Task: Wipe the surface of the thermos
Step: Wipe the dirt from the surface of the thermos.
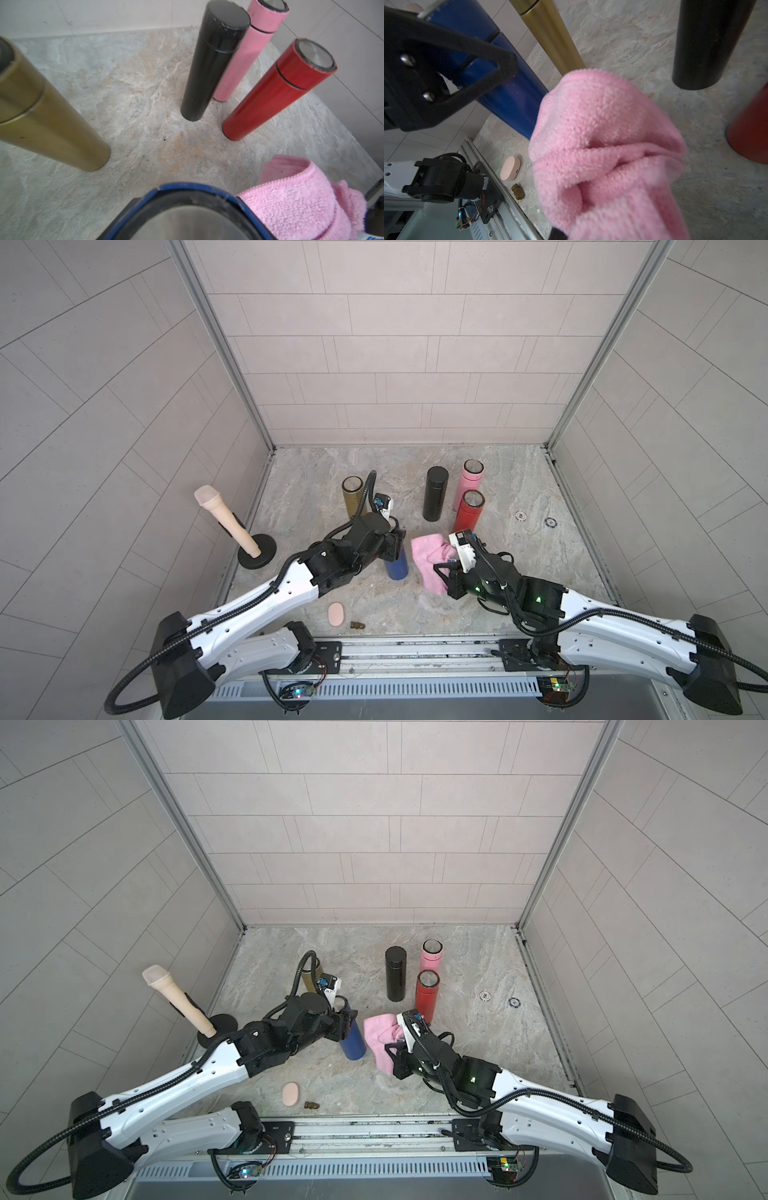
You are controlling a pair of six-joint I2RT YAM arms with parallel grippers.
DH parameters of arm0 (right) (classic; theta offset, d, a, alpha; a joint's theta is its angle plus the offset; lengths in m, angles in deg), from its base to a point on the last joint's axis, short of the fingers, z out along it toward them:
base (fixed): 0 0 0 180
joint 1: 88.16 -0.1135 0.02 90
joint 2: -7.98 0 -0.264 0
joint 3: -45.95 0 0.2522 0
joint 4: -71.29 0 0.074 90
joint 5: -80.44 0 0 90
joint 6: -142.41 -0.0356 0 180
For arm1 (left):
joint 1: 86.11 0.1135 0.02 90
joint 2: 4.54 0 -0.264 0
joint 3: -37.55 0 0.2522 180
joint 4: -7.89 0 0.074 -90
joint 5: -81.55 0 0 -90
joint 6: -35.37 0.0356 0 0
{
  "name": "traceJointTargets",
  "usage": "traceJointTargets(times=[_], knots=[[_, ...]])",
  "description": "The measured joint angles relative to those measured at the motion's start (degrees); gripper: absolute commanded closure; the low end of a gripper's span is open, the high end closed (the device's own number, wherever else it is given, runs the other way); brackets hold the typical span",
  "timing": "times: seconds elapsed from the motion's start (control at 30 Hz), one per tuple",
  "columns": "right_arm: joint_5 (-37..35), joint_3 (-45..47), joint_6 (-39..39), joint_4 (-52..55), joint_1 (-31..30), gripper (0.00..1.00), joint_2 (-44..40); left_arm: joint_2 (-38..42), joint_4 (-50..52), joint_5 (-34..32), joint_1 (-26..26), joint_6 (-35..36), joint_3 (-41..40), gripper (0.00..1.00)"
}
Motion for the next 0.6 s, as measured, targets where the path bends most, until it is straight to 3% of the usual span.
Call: traceJointTargets(times=[0.27, 0.6], knots=[[1.5, -6.2, 0.8, 5.5, 1.2, 1.0, -1.2, -1.3, -6.6, 5.1, 0.0, 5.2, -2.3, 1.0], [7.5, 1.5, -1.9, -8.0, -1.7, 1.0, 18.0, -4.2, -16.3, 8.0, 0.0, 3.6, -6.0, 1.0]])
